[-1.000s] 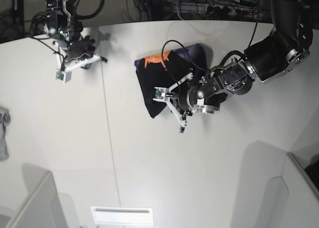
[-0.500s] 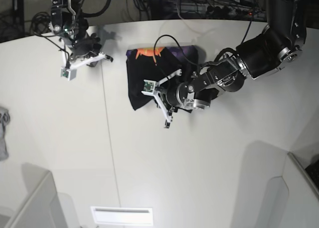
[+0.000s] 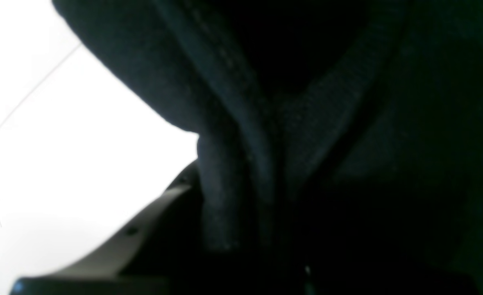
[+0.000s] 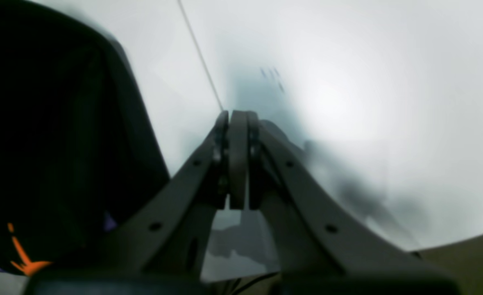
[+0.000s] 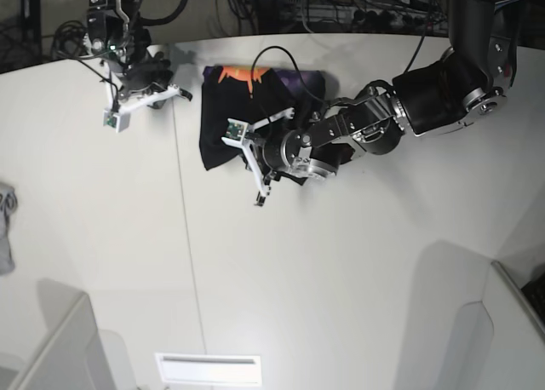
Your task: Fold the T-shirt properly
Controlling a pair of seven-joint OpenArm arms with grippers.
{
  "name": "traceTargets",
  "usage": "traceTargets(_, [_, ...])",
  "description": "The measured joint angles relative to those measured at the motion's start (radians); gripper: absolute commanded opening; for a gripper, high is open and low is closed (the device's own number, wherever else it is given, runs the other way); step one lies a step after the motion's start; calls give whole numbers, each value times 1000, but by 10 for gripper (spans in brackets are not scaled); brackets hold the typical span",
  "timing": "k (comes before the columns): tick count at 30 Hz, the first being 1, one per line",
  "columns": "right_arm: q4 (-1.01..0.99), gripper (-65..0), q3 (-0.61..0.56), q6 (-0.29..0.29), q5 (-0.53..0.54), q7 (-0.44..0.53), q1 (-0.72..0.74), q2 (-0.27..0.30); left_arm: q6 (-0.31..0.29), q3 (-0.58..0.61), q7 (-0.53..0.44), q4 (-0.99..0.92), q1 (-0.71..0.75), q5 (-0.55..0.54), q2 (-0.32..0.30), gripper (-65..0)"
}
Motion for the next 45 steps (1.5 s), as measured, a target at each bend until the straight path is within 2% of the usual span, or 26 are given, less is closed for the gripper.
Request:
traceTargets(9, [0,-650,0,0,0,0,3,3,0,0,0,0,0,-6,-1,-640])
traceTargets(14, [0,-650,0,0,0,0,3,3,1,-5,-4,5,-9,-11,0,-346])
traceTargets(16, [0,-650,-1,0,0,0,3,3,-2,-31,13,7,-9,-31,4,-248])
traceTargets(19, [0,-650,-3,0,1,0,3,3,-32,-93,121,26,-1,-44,26,-183])
traceTargets(21, [0,-650,-5,0,0,1,3,3,-48,-123,165,47,9,-36,34,-184])
traceTargets(29, [0,-650,-5,0,0,0,3,3,-78,-166,215,133,-22,-27,23,-184])
traceTargets(37, [1,-650,-8,0,0,0,3,5,-76,-338,222,272,-5,-29,23,-191])
traceTargets(38, [1,-650,-9,0,0,0,3,4,-77,-378,219,317,22,-30,24,-214])
traceTargets(40, [13,-650,-10,-1,0,2,-3,10,-78,-491,211,411,98,-34,29,-326])
traceTargets(43, [76,-650,-20,-3,-56,103,-61,34,-79,-684,208,513,232,-27,27,-632])
traceTargets(45, [93,-650,-63,-4,-155,176,-93,56,-74,-805,219,553,322,-10,21,-650])
